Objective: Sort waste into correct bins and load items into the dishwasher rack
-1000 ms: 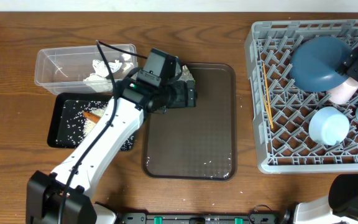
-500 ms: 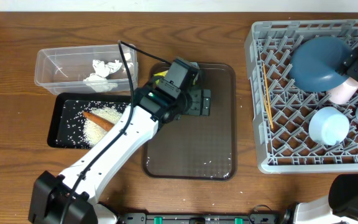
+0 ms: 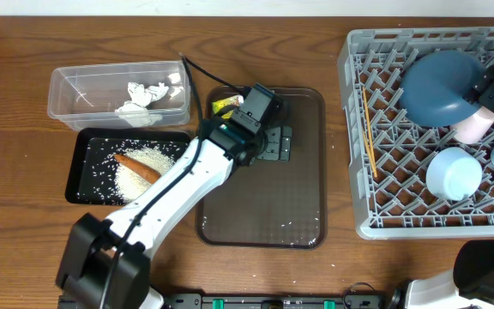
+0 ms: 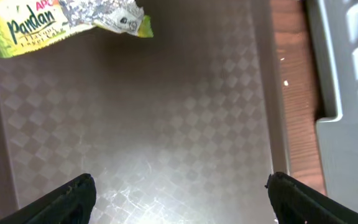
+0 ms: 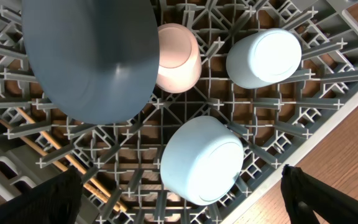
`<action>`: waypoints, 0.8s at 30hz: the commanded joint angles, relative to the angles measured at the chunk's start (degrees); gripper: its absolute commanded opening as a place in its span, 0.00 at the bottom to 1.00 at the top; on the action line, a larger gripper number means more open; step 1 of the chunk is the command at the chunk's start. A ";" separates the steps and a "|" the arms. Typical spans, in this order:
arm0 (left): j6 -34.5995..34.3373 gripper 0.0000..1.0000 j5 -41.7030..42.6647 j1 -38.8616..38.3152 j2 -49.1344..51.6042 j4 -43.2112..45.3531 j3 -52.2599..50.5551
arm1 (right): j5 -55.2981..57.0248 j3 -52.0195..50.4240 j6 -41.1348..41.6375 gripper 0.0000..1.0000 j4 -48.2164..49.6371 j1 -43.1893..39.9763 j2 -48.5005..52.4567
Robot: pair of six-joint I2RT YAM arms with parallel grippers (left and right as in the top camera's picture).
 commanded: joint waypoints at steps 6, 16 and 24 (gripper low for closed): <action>0.66 0.90 -1.29 -0.07 0.42 1.46 -0.63 | 0.02 -0.11 0.26 0.99 -0.09 -0.37 0.50; 2.54 0.90 -1.53 -0.07 0.42 2.78 -0.63 | 0.02 -0.11 0.26 0.99 -0.09 -0.37 0.50; 2.51 0.91 -1.51 -0.07 0.42 3.63 -0.63 | 0.04 -0.11 0.26 0.99 -0.09 -0.37 0.50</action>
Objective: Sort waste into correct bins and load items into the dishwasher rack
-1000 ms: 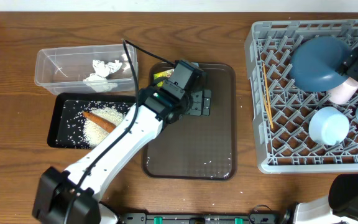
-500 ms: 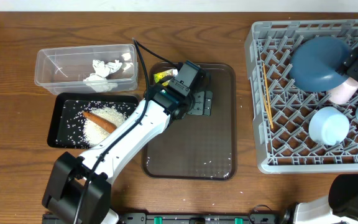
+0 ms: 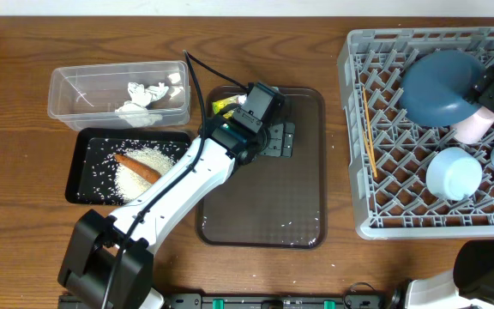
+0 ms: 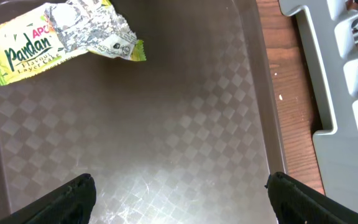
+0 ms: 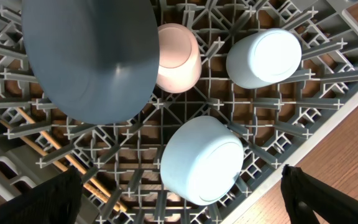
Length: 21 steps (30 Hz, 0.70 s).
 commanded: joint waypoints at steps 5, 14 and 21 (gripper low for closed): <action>0.74 0.90 -0.90 -0.07 -0.04 0.57 -0.59 | 0.02 -0.11 0.26 0.99 -0.09 -0.37 0.50; 0.74 0.91 -0.90 -0.07 -0.04 1.81 -0.59 | 0.00 -0.11 0.26 0.99 -0.09 -0.37 0.50; -3.61 0.91 -0.94 -0.07 -0.04 2.47 -0.59 | 0.00 -0.11 0.26 0.99 -0.09 -0.37 0.50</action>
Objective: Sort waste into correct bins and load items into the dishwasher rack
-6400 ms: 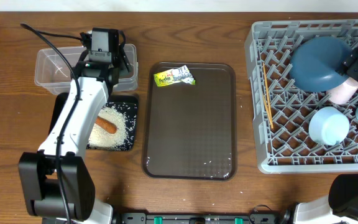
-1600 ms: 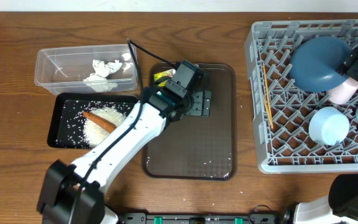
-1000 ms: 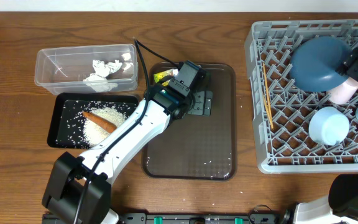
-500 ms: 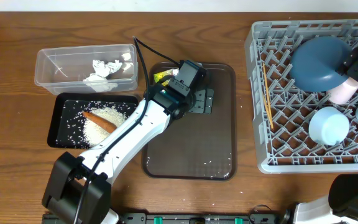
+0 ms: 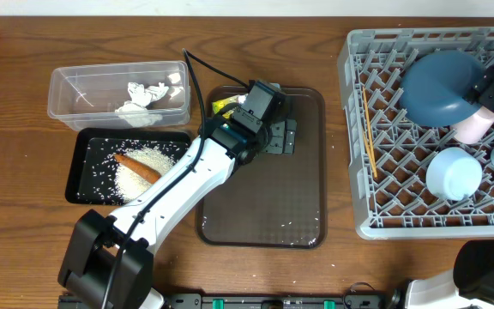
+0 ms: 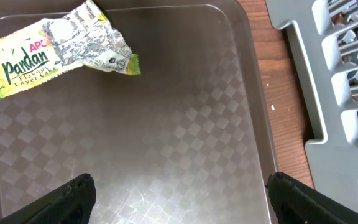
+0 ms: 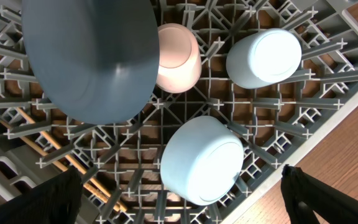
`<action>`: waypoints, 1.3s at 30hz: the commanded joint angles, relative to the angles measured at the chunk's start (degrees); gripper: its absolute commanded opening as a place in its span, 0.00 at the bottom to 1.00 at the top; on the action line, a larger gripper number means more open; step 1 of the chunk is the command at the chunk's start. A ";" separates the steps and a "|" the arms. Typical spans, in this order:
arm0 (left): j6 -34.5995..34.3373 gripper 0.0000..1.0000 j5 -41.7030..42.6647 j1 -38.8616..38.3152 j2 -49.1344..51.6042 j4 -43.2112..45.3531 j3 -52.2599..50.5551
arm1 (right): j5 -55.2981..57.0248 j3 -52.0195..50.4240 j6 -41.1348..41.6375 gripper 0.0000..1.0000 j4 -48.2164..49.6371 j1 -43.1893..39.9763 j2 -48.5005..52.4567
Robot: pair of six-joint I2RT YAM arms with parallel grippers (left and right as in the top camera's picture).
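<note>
A yellow-green Pandan wrapper (image 6: 55, 53) lies torn in the far left corner of the brown tray (image 6: 166, 143); the overhead view shows the wrapper (image 5: 222, 106) mostly behind my left arm. My left gripper (image 6: 180, 193) hangs open above the tray's middle, nothing between its fingers. My right gripper (image 7: 179, 186) is open over the grey dishwasher rack (image 7: 303, 93). The rack holds a dark blue bowl (image 7: 92, 56), a pink cup (image 7: 179, 59), two white cups (image 7: 201, 158) and chopsticks (image 5: 369, 129).
A clear bin (image 5: 118, 94) with crumpled tissue stands at the back left. In front of it lies a black tray (image 5: 88, 167) of rice with an orange piece. The rack's corner (image 6: 328, 93) lies just right of the brown tray.
My left gripper has drawn back from the tray: the wrapper looks smaller and lies fully in view, and more of the rack shows. The right gripper has not moved.
At first my open left gripper was low over the tray, the wrapper cut off at the top left of its view. Then it was higher. Now it is higher still, with the tray's far rim in view. The right gripper stayed open over the rack throughout.
</note>
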 commanded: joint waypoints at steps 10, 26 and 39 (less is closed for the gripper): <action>-7.58 0.91 -1.11 -0.07 -0.02 0.48 -0.59 | 0.02 -0.11 0.26 0.99 -0.09 -0.37 0.50; -9.05 0.91 -1.07 -0.07 -0.02 0.02 -0.59 | 0.02 -0.11 0.26 0.99 -0.09 -0.37 0.50; -9.05 0.91 -1.07 -0.07 -0.02 -0.13 -0.59 | 0.02 -0.11 0.26 0.99 -0.09 -0.37 0.50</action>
